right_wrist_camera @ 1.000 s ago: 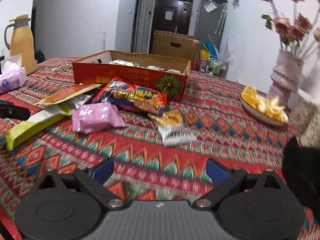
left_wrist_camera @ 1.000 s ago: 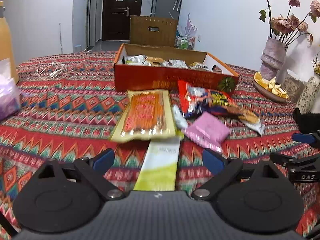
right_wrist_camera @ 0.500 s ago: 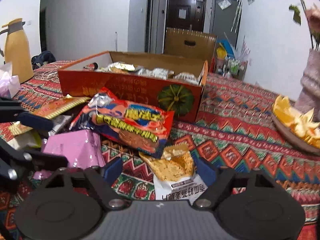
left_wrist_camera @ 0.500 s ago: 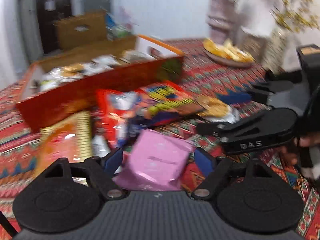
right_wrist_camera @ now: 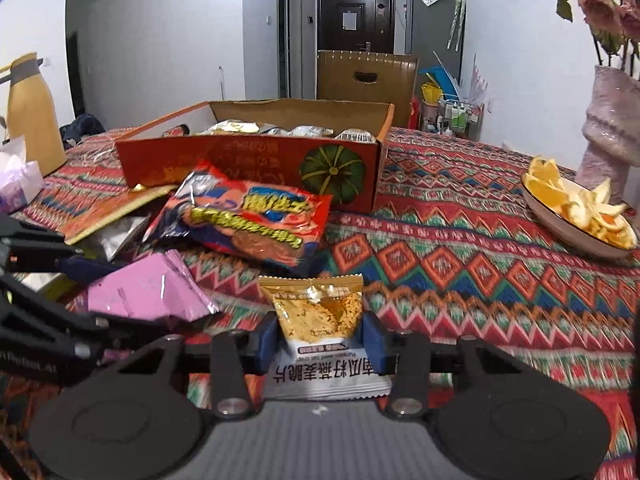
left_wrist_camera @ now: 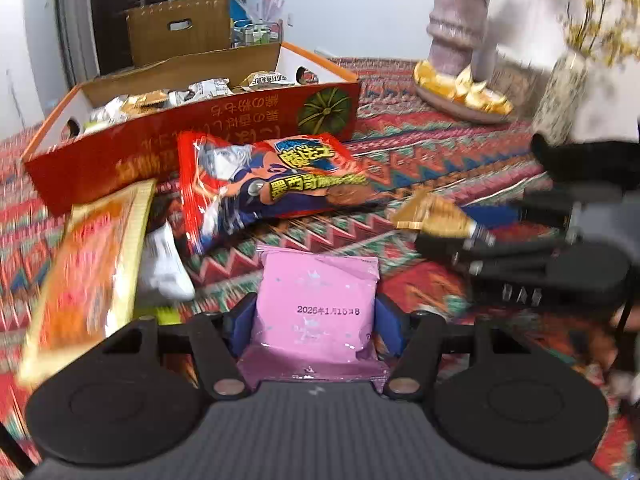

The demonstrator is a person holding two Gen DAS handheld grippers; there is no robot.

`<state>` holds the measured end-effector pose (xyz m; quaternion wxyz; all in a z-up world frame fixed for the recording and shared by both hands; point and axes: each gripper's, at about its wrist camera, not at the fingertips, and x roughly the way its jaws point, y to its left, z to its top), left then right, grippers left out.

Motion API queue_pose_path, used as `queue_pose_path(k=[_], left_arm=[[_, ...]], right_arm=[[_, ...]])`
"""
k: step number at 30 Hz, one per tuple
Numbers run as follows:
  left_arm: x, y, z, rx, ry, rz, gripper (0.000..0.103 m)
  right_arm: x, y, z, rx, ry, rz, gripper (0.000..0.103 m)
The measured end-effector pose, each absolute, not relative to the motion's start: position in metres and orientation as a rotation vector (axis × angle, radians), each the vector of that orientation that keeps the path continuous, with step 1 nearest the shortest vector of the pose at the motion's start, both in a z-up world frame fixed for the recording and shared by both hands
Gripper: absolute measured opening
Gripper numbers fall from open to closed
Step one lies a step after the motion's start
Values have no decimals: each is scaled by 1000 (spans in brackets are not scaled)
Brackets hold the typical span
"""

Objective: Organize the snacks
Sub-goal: 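Grasp a pink packet with the left tool while the right tool grasps a gold cracker packet, then carry the pink and gold packets into the box and open both tools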

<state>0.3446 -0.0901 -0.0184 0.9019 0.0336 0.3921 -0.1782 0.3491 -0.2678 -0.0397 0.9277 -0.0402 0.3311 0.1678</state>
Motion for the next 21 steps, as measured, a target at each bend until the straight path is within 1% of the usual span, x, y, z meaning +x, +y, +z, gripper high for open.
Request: queue_pose_path(k=[8,14,21], left_arm=[[274,-74,-12,-93,829,-337,62],[232,-60,1,-107,792,-304,62],[206,-51,17,-109,733,-293,62]], right_arm=[[272,-279,-34,2,692,327,43],[233,-272,-27,-11,675,332,43],[210,-259,-18,-31,647,345,43]])
